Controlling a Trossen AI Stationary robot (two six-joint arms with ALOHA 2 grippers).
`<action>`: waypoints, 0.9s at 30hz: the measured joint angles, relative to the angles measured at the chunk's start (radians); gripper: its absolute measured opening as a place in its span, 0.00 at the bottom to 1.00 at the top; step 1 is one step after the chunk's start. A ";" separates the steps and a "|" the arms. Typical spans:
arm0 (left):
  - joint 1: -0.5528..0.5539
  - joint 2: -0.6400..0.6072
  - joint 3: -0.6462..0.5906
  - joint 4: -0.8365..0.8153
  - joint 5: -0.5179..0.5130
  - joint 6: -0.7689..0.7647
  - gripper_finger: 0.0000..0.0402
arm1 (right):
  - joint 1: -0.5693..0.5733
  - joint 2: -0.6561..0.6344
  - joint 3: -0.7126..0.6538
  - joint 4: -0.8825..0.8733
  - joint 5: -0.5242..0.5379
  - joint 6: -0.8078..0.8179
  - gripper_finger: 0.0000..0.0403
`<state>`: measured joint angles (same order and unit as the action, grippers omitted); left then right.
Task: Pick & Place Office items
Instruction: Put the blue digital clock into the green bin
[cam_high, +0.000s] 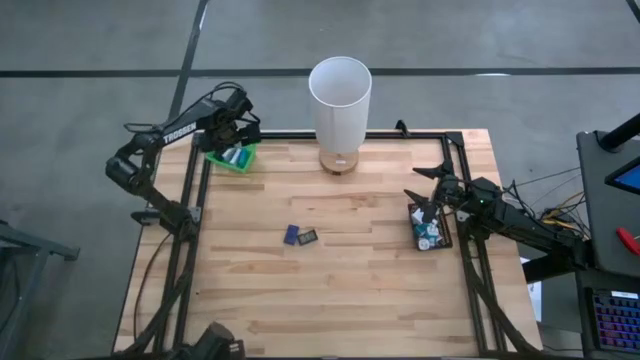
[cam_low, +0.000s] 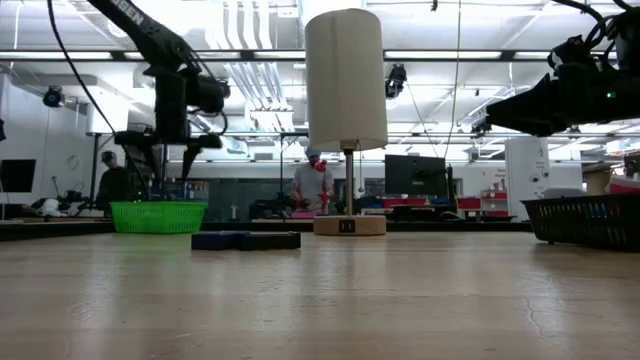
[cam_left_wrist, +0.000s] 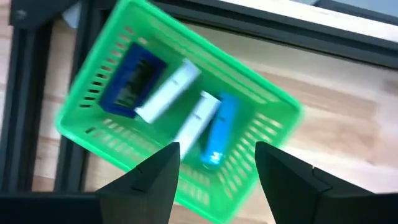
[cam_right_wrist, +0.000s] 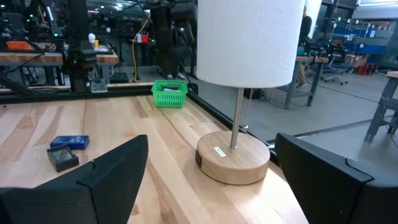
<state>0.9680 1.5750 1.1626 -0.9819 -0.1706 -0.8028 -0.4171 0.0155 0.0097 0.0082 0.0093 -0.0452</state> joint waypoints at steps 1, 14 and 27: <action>-0.014 -0.005 0.006 -0.003 0.002 0.000 0.53 | 0.000 0.000 0.000 0.000 0.000 0.000 0.86; -0.279 -0.014 0.027 -0.080 0.039 -0.122 0.53 | 0.000 0.000 0.000 0.000 0.000 0.000 0.87; -0.619 -0.012 0.011 -0.036 0.119 -0.326 0.57 | 0.000 0.000 0.000 0.000 0.000 0.000 0.86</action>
<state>0.3492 1.5627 1.1740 -1.0175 -0.0514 -1.1285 -0.4171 0.0154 0.0097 0.0082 0.0094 -0.0452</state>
